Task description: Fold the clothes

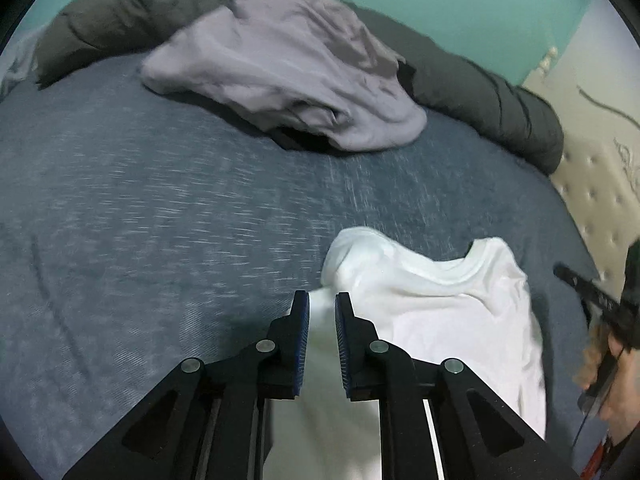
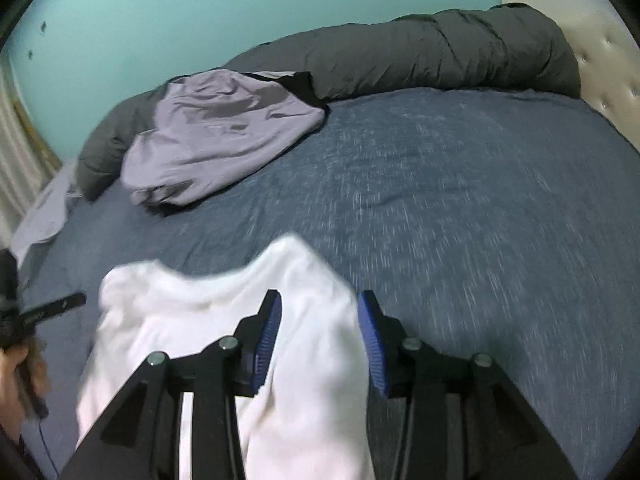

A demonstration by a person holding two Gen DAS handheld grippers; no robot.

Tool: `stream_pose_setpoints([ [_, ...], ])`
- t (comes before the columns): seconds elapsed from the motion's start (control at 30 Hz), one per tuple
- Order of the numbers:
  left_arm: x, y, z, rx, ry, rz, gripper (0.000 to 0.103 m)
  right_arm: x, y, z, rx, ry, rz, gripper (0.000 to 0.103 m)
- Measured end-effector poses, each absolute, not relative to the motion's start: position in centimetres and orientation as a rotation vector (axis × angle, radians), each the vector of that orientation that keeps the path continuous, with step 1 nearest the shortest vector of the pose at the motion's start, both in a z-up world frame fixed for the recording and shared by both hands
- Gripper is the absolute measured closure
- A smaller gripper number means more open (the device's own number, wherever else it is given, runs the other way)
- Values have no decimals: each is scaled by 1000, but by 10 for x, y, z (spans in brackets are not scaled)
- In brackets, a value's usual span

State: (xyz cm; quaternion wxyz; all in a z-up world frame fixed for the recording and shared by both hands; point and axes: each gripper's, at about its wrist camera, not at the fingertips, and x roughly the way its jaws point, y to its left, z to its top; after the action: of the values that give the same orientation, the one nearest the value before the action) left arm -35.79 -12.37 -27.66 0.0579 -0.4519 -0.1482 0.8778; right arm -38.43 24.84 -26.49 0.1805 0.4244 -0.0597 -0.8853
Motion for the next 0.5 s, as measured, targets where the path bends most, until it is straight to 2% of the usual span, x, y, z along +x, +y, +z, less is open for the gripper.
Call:
stream_pose_setpoints([
  [0.17,-299,-139,-262,-1343,-487,2677,84,-308,280,-278,1310,-293,-2358,60],
  [0.5,-171,-132,-274,-1331,-579,2704,82,-182,305,-315,1484,-341,-2227,57],
])
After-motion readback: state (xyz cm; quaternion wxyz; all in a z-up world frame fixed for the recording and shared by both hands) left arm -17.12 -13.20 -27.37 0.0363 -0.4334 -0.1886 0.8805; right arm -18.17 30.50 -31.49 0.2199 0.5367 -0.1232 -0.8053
